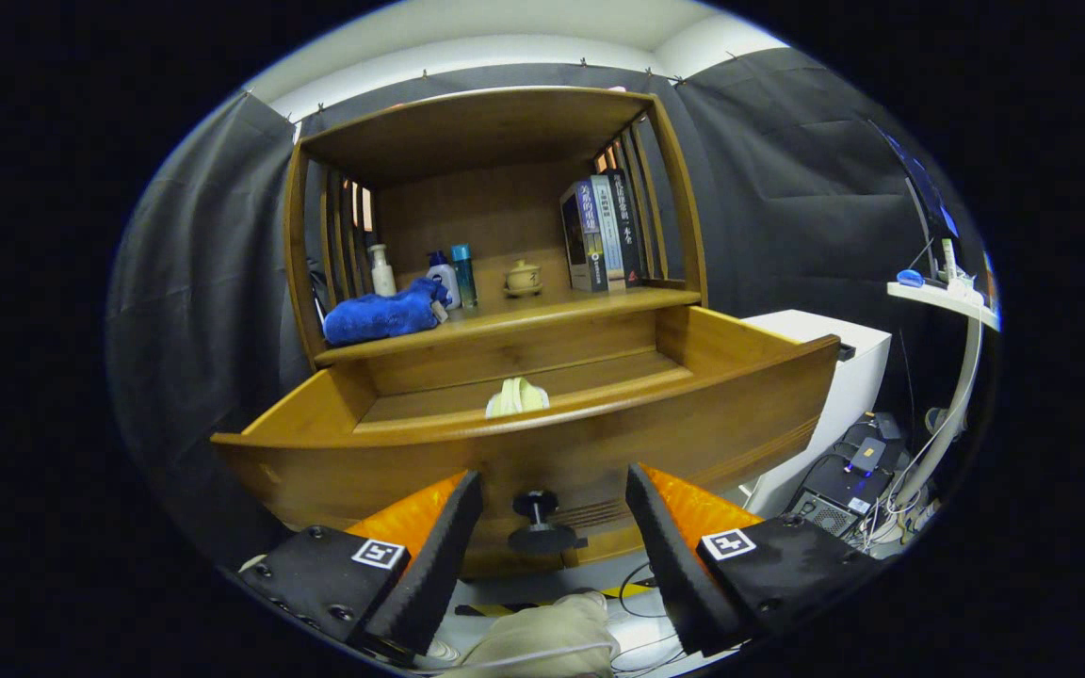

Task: Pull open the drawer, take out the items inside it, and place them on the countertop above the cabinet.

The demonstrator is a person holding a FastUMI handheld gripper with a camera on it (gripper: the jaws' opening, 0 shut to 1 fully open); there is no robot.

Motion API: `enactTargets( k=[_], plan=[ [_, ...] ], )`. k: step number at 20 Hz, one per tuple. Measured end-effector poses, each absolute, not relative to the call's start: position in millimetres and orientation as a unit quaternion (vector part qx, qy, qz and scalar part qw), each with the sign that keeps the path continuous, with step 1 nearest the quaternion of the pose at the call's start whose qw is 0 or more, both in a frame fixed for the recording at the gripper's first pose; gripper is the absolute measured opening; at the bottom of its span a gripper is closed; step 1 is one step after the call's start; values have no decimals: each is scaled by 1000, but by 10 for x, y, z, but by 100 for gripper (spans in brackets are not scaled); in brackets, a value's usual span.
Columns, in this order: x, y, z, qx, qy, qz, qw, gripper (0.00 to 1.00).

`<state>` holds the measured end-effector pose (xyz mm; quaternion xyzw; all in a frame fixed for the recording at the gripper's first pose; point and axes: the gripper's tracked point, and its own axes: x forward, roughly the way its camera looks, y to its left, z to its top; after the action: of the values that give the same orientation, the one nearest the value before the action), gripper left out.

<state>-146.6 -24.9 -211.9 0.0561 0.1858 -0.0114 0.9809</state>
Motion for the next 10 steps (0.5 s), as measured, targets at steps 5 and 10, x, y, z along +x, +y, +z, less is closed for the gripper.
enactTargets(
  k=[5, 10],
  plan=[
    [-1310, -251, -1665, 27, 161, -5, 987, 98],
    [-903, -124, -1371, 25, 150, 12, 988, 98]
  ],
)
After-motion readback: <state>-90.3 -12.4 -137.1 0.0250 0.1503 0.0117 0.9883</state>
